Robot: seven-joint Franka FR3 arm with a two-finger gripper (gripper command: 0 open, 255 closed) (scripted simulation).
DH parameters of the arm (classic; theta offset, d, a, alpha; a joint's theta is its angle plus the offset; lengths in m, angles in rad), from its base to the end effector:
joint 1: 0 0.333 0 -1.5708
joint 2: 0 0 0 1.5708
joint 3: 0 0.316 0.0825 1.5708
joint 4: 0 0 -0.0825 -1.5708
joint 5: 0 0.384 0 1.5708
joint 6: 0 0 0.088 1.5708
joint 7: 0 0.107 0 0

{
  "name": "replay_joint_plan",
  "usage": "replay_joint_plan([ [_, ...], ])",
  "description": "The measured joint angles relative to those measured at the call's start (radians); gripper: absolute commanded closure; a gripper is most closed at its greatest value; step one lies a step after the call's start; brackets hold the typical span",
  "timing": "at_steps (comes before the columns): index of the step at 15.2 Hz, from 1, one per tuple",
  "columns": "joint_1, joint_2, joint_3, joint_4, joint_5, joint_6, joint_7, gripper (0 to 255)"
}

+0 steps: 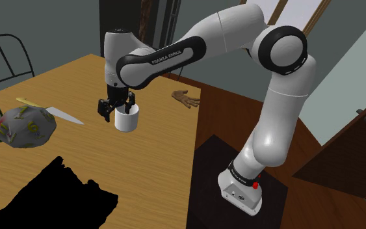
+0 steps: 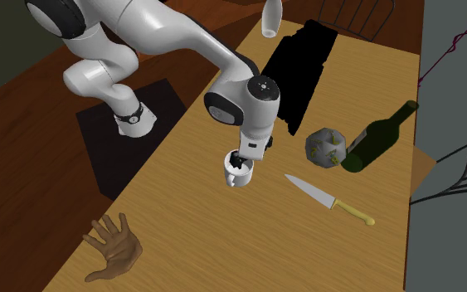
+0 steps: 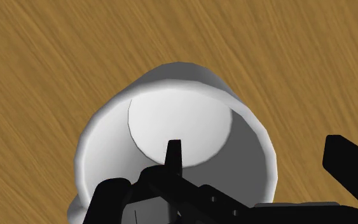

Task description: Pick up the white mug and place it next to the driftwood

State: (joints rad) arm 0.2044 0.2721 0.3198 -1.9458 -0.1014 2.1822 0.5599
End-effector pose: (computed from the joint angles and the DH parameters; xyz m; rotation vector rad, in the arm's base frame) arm 0.5292 0.2925 0.3472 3.1331 0.0208 -0.0287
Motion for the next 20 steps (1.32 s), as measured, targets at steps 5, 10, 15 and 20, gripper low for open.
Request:
replay_joint_plan([
  [5, 0.0, 0.0, 0.0, 0.0, 0.0, 0.0, 0.0, 255],
  [10, 0.0, 0.0, 0.0, 0.0, 0.0, 0.0, 0.0, 255],
  [15, -0.001, -0.009, 0.002, 0.005, 0.004, -0.014, -0.002, 255],
  [20, -0.003, -0.038, 0.006, 0.035, 0.017, -0.071, -0.01, 255],
])
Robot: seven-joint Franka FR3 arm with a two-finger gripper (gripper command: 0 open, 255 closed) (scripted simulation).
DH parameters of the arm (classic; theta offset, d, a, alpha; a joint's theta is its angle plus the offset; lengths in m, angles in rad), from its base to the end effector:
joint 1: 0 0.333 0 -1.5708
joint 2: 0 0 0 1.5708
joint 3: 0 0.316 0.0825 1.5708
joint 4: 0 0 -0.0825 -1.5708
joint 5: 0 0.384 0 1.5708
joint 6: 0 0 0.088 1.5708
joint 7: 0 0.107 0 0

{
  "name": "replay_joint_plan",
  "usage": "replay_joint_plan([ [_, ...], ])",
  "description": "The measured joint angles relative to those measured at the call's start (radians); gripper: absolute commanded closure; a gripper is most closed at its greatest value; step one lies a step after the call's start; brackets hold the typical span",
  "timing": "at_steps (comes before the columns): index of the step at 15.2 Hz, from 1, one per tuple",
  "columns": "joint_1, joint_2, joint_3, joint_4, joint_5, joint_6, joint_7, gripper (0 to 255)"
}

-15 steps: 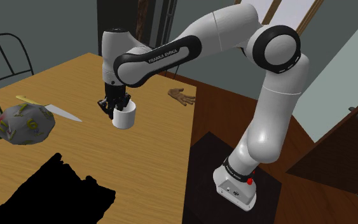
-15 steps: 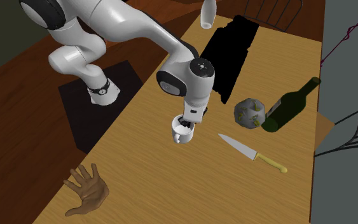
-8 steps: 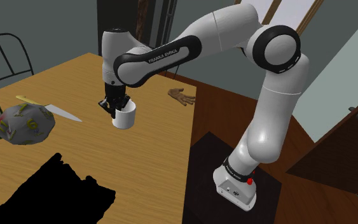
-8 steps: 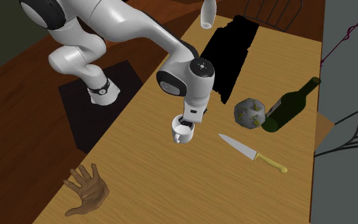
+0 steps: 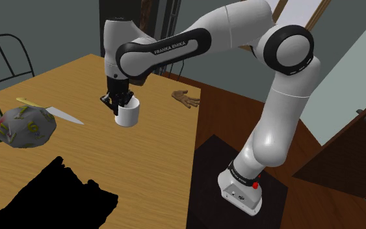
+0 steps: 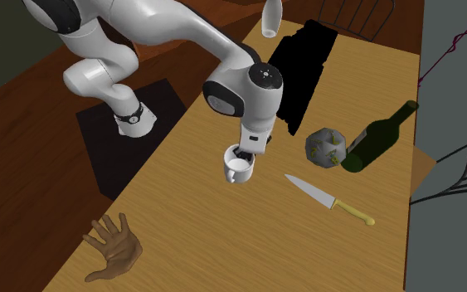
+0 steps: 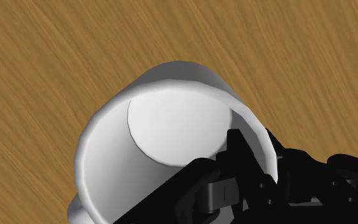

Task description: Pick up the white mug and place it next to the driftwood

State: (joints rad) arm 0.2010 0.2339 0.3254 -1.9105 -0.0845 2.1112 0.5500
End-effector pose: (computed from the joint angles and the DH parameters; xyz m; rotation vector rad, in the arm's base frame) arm 0.5291 0.2931 0.3792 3.1333 0.0206 -0.0282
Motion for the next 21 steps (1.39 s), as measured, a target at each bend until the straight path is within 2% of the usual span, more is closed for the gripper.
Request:
replay_joint_plan([
  [21, -0.005, -0.077, 0.008, 0.182, 0.033, -0.255, -0.023, 255],
])
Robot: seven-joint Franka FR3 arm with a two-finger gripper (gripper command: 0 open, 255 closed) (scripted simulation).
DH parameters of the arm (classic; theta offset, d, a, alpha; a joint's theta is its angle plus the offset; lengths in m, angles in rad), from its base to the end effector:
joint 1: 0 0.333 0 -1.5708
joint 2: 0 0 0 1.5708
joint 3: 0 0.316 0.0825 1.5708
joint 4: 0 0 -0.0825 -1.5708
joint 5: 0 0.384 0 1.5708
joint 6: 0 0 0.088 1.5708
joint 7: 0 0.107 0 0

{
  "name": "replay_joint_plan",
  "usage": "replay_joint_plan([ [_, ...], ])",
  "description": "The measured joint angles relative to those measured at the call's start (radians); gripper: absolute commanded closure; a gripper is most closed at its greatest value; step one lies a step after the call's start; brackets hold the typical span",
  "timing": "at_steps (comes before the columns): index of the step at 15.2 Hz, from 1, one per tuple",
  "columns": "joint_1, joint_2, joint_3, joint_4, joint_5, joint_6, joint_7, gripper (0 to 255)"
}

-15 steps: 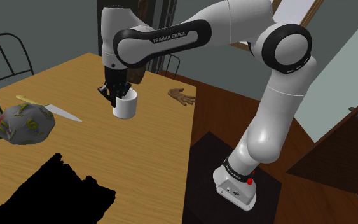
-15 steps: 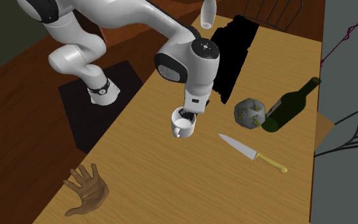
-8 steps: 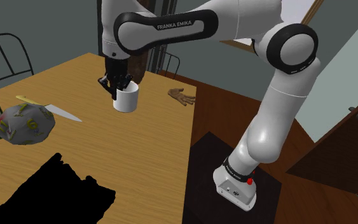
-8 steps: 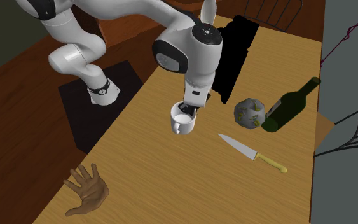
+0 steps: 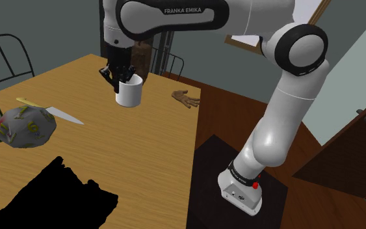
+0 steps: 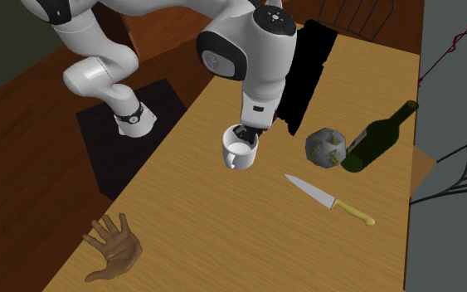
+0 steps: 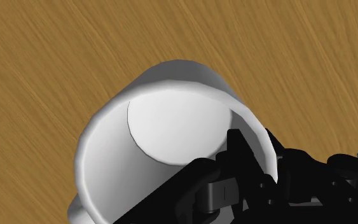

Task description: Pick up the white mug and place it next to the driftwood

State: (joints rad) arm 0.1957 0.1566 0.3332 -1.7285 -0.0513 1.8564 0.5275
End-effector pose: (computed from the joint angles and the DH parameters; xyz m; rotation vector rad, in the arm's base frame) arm 0.5295 0.2931 0.4874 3.1331 0.0205 -0.0284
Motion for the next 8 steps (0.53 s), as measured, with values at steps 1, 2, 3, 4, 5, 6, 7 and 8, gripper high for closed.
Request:
replay_joint_plan([
  [1, 0.0, 0.0, 0.0, 0.016, 0.0, -0.016, 0.0, 255],
  [2, 0.0, -0.004, 0.0, 0.026, 0.002, -0.03, -0.002, 255],
  [3, 0.0, -0.005, 0.001, 0.04, 0.002, -0.045, -0.002, 255],
  [4, 0.0, -0.007, 0.001, 0.052, 0.003, -0.059, -0.002, 255],
  [5, 0.001, -0.006, 0.001, 0.066, 0.003, -0.071, -0.002, 255],
  [6, 0.002, -0.021, 0.004, 0.051, 0.008, -0.071, 0.002, 255],
  [7, 0.007, -0.041, 0.009, 0.033, 0.015, -0.072, 0.011, 255],
  [8, 0.015, -0.058, 0.017, 0.011, 0.02, -0.066, 0.026, 255],
])
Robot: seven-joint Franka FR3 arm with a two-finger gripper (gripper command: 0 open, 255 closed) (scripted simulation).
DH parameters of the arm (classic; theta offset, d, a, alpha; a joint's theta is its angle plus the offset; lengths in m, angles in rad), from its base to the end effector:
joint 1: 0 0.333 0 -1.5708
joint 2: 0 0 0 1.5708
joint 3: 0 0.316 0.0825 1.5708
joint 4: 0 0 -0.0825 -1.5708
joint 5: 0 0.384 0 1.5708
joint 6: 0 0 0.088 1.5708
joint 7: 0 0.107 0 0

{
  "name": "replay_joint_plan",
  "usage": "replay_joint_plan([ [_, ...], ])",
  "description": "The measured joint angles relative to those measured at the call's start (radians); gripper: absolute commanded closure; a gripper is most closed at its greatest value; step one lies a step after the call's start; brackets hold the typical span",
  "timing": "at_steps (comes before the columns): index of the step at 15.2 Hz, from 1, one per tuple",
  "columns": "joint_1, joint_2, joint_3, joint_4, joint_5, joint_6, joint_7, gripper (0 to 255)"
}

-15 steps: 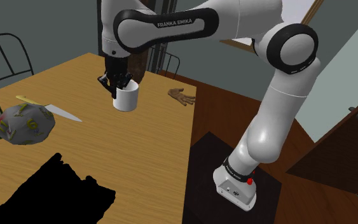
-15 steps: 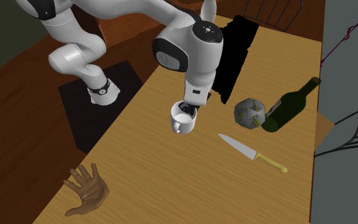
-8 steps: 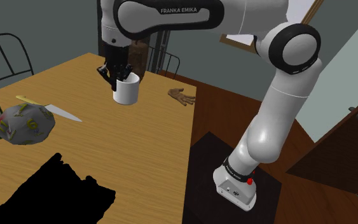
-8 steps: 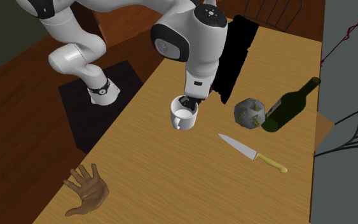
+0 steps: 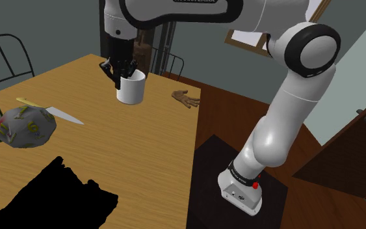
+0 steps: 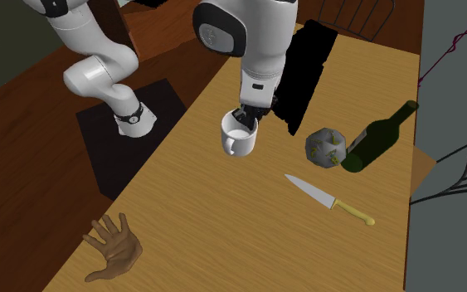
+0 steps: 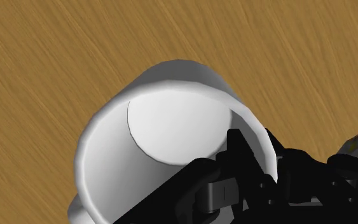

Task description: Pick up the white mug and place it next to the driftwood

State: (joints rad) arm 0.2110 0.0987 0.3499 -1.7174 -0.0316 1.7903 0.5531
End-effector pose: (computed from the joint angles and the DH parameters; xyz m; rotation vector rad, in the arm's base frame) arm 0.5048 0.3054 0.5202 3.1335 0.0215 -0.0287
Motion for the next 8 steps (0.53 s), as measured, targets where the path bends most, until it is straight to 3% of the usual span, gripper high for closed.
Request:
replay_joint_plan([
  [8, 0.064, -0.169, 0.066, -0.19, 0.067, 0.033, 0.113, 255],
])
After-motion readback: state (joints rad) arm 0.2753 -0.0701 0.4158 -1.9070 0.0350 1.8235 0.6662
